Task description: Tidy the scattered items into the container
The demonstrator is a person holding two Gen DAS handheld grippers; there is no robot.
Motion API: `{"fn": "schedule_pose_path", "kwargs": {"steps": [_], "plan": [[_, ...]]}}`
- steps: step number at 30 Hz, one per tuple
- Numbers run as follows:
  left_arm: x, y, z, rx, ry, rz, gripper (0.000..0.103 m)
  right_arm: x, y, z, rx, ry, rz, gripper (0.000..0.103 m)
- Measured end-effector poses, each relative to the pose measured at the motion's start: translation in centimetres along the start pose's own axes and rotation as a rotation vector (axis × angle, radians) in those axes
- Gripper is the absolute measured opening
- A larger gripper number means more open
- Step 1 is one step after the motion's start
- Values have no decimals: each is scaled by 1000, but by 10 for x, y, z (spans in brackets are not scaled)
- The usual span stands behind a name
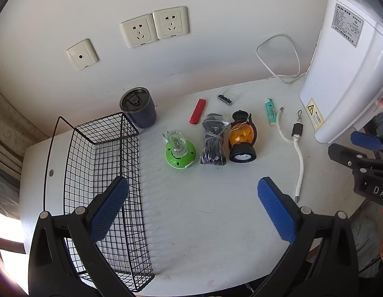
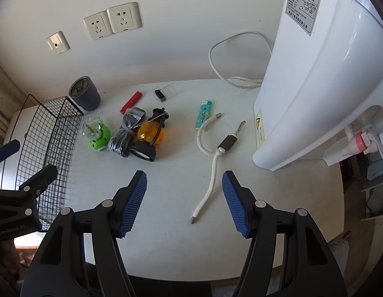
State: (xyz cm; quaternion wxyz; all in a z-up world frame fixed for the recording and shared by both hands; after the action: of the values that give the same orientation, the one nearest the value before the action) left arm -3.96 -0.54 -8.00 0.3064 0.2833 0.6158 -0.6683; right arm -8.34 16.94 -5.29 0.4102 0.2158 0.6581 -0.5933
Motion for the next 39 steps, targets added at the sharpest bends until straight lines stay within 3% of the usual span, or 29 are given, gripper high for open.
{"fn": "schedule_pose_path", "kwargs": {"steps": [39], "plan": [[3, 1, -3, -5, 26, 8, 103, 0, 1, -2, -12, -5, 3, 63]]}}
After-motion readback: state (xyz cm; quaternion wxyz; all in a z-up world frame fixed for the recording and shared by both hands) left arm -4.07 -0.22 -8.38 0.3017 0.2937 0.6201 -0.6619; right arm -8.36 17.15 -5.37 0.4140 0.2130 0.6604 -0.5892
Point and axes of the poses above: each gripper's, at about its wrist camera, not at the fingertips, and x roughly the way its jaws point, z to its left, y to its underside, the point moved 10 cm from there along x, roughly the way its jaws point, and after that the axes turned 12 degrees about -z, right-handed, at the moved point
